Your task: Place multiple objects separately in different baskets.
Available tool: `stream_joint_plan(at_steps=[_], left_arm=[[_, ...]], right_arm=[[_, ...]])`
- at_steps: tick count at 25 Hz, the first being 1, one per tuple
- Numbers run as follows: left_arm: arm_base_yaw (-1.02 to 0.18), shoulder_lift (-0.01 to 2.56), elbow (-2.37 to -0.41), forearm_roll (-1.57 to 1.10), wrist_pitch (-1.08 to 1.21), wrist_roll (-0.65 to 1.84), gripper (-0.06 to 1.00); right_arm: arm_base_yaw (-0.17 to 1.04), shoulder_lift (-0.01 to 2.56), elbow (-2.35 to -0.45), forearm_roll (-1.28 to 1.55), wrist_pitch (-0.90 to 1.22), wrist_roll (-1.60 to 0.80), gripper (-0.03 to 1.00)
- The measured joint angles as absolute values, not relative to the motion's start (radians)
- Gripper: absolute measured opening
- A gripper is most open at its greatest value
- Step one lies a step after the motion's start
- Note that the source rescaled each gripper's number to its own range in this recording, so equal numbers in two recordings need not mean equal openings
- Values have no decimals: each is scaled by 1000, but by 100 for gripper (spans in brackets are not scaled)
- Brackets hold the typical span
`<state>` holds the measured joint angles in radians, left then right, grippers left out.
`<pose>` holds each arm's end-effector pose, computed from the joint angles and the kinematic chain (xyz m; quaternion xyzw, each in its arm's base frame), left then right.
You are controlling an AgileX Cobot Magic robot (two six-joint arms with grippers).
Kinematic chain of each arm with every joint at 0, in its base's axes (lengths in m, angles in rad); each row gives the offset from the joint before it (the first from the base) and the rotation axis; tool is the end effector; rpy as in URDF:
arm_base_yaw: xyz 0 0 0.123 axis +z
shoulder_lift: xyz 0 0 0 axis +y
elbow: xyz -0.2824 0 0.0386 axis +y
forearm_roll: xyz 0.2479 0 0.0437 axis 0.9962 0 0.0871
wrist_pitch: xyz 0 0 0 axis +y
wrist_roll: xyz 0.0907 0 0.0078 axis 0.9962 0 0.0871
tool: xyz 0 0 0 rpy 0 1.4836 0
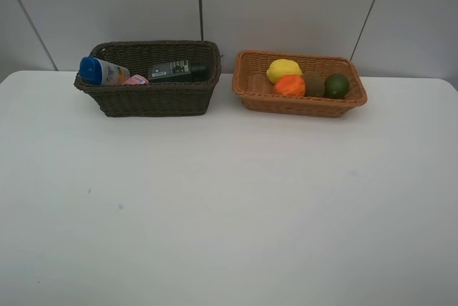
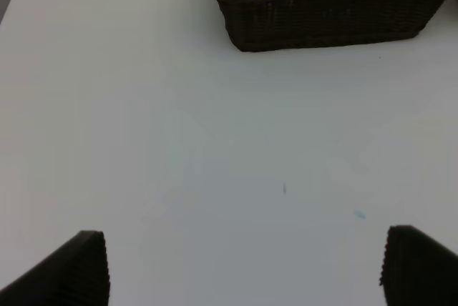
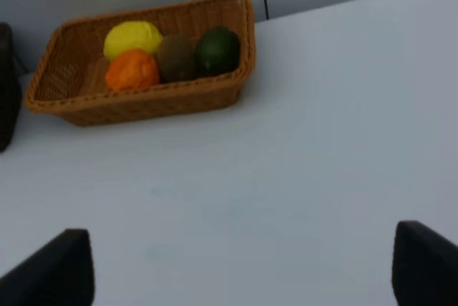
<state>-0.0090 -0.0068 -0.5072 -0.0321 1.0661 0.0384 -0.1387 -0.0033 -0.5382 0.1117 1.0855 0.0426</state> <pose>-0.0070 -0.0025 0.2787 0.0209 0.8506 -0.0083 0.5253 -0.0099 0.0105 0.2860 0.0727 0.8444 0.0303 0.5299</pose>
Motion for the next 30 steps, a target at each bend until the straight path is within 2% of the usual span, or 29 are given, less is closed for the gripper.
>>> stream_joint_plan(at_steps=[30], left_arm=[[-9, -7, -507, -32, 1066, 38, 98]], right_arm=[[-133, -3, -519, 60, 1071, 28, 97]])
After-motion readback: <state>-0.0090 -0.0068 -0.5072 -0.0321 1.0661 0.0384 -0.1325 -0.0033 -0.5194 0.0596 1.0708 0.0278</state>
